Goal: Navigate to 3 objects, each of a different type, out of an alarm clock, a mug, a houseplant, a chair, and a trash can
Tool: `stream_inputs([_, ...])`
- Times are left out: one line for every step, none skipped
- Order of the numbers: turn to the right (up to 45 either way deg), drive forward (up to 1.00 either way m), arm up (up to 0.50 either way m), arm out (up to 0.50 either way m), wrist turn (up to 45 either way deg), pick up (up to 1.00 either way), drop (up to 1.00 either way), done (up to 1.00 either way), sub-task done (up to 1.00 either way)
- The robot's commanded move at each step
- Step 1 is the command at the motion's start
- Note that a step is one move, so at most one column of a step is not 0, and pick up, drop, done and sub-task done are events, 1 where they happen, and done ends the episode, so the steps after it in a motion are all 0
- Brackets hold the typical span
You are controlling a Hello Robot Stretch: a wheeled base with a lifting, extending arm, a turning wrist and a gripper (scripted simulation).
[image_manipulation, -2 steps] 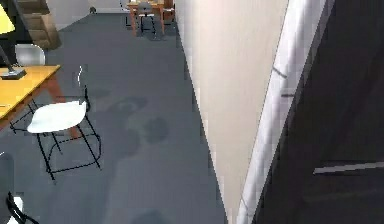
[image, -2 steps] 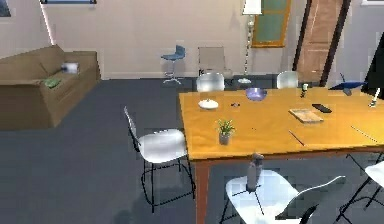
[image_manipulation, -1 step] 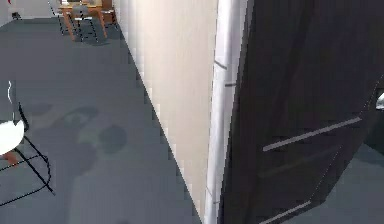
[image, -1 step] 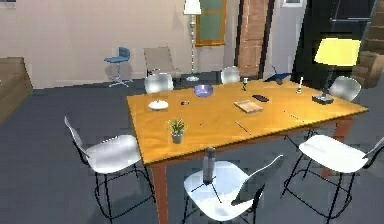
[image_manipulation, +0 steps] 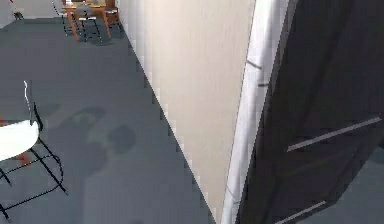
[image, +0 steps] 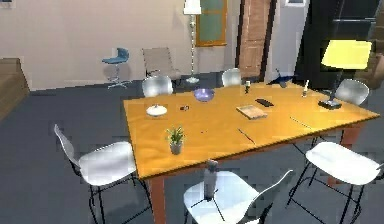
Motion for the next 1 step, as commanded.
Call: stream_inputs([0.0,0.00,0.00,0.00,0.0,0.00,0.00,1.00,0.00])
